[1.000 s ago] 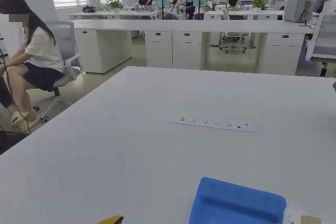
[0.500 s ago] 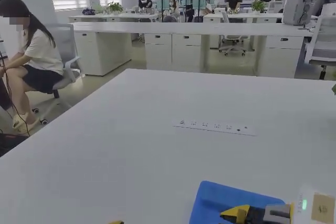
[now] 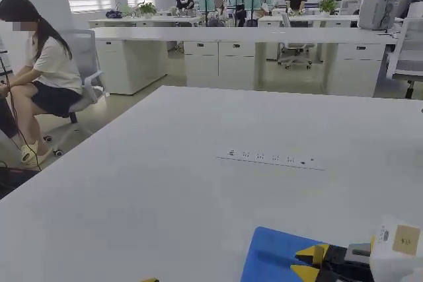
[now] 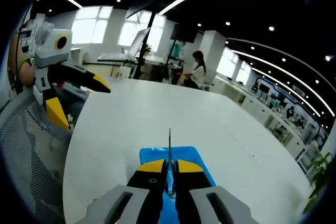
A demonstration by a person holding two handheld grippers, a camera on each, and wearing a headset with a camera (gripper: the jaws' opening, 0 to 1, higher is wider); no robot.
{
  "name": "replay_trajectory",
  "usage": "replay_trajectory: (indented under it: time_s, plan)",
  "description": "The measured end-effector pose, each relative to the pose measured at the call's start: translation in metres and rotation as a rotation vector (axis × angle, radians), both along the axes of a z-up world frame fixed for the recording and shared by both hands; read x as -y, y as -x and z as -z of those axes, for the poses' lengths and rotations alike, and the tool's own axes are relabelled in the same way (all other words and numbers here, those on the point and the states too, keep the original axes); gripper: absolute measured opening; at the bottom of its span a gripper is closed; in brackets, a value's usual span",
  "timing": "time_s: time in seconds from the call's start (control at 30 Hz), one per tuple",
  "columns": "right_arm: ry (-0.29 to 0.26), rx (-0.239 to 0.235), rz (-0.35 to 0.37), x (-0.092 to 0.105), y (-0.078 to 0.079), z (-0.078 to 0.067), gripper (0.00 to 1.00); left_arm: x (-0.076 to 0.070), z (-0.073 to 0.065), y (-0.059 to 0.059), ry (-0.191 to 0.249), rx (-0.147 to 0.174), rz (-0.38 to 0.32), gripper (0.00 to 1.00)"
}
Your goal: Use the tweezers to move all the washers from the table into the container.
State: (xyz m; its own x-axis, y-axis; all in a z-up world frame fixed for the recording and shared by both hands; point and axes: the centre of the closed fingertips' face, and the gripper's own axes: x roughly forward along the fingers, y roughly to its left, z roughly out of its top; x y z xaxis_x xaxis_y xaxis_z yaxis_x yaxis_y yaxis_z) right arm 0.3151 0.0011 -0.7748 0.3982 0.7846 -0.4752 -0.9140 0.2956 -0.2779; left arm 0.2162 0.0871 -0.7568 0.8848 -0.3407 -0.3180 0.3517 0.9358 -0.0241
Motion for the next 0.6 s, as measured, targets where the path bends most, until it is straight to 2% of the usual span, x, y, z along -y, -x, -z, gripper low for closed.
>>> replay_trajectory:
  time_s: [0.3, 0.6]
  plan:
    - [0.01, -0.037, 0.028, 0.005, -0.014, 0.019, 0.03, 0.0, 0.002, -0.001, -0.004, -0.007, 0.0, 0.75]
    - [0.028, -0.075, 0.053, 0.012, -0.021, 0.041, 0.03, 0.0, 0.004, 0.0, -0.008, -0.017, 0.002, 0.75]
